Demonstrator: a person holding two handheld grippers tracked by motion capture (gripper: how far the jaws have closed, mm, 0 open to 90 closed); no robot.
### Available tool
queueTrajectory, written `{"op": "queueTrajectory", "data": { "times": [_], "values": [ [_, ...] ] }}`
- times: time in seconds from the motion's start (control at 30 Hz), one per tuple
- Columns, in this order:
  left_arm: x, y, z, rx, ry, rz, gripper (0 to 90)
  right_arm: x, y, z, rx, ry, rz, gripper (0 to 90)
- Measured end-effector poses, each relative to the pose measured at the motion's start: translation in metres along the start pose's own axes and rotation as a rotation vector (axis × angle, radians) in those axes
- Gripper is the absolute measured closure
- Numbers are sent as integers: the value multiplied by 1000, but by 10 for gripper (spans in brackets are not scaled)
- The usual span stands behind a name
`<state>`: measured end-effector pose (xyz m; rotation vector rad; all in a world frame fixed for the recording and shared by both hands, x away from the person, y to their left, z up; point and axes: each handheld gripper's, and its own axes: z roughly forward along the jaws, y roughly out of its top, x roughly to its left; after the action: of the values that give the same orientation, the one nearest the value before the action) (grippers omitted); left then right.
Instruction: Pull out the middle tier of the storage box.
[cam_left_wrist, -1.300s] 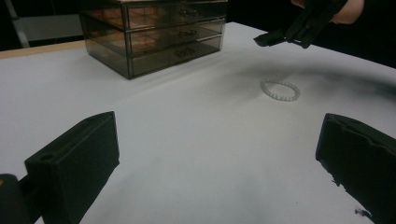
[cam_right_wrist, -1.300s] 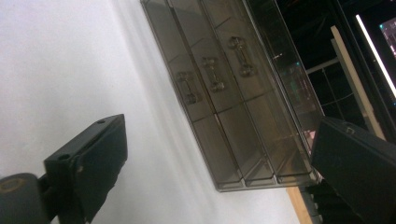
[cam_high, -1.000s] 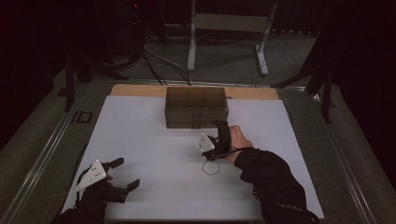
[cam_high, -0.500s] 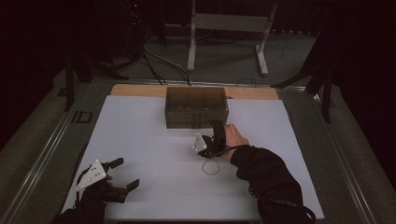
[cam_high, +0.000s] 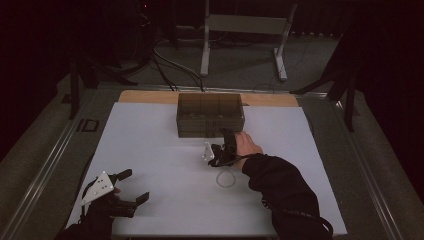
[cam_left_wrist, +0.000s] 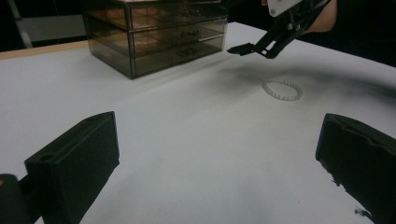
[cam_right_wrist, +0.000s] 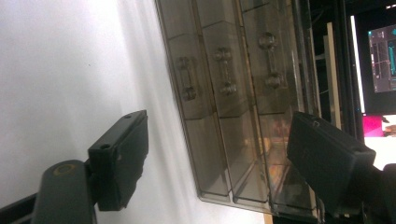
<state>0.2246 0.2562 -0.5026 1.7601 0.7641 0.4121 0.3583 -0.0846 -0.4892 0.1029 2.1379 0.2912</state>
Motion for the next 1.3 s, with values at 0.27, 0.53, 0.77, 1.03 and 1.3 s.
{"op": "queueTrajectory", "data": {
  "times": [0.27, 0.53, 0.77, 1.03, 1.3],
  "values": [
    [1, 0, -1, -5, 0, -3, 10, 5, 6, 8, 28, -25, -43, 321],
    [0, 0, 0, -4, -4, 0, 10, 9, 11, 17, 57, -47, -63, 397],
    [1, 0, 0, -3, -6, -1, 10, 12, 16, 25, 78, -108, -109, 501],
    [1, 0, 0, -7, -12, -2, 10, 14, 16, 37, 114, -143, -152, 645],
    [1, 0, 0, -4, -16, -8, 10, 14, 16, 46, 144, -160, -171, 718]
  ]
}}
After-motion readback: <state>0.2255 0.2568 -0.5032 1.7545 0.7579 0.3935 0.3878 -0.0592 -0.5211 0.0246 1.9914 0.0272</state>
